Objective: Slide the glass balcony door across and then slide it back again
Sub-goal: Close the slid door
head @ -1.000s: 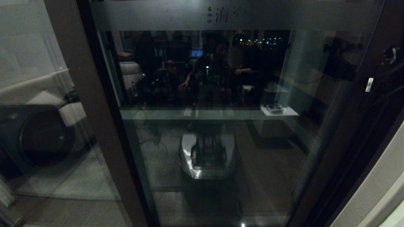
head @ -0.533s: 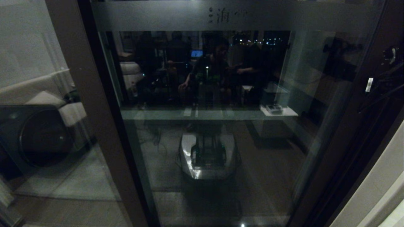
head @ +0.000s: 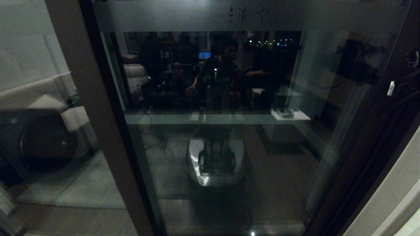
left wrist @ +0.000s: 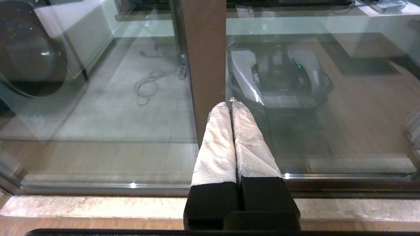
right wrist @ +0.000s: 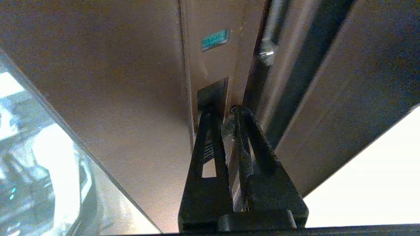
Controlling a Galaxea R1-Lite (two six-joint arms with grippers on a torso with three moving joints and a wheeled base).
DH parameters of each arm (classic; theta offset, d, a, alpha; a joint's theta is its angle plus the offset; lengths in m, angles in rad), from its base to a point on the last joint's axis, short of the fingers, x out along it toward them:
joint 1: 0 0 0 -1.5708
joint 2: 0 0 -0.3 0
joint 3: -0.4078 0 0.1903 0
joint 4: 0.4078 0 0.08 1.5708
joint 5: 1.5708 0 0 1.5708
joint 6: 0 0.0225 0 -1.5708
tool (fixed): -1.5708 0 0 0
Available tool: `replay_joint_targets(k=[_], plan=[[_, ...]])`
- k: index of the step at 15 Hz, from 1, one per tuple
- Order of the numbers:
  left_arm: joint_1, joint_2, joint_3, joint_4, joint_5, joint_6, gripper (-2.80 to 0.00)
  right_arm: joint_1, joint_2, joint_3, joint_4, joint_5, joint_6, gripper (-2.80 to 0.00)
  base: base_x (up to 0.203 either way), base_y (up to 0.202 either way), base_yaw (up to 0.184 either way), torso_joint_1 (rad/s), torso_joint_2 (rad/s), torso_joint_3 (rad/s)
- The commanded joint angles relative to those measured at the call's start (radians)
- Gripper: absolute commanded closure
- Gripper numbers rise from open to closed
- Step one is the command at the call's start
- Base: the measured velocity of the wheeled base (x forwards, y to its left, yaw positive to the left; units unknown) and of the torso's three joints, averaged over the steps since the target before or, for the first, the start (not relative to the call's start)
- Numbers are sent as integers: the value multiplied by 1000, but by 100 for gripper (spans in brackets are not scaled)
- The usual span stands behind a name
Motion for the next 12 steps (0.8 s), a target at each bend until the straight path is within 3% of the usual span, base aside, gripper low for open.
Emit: replay_joint_targets(k=[1, 12], plan=[[0, 1, 0, 0, 0, 0, 0, 0, 4, 2, 13, 4, 0, 0, 0, 0, 0, 0, 0, 0], [0, 1, 0, 0, 0, 0, 0, -7, 6, 2, 11, 4, 0, 0, 0, 0, 0, 0, 0, 0]])
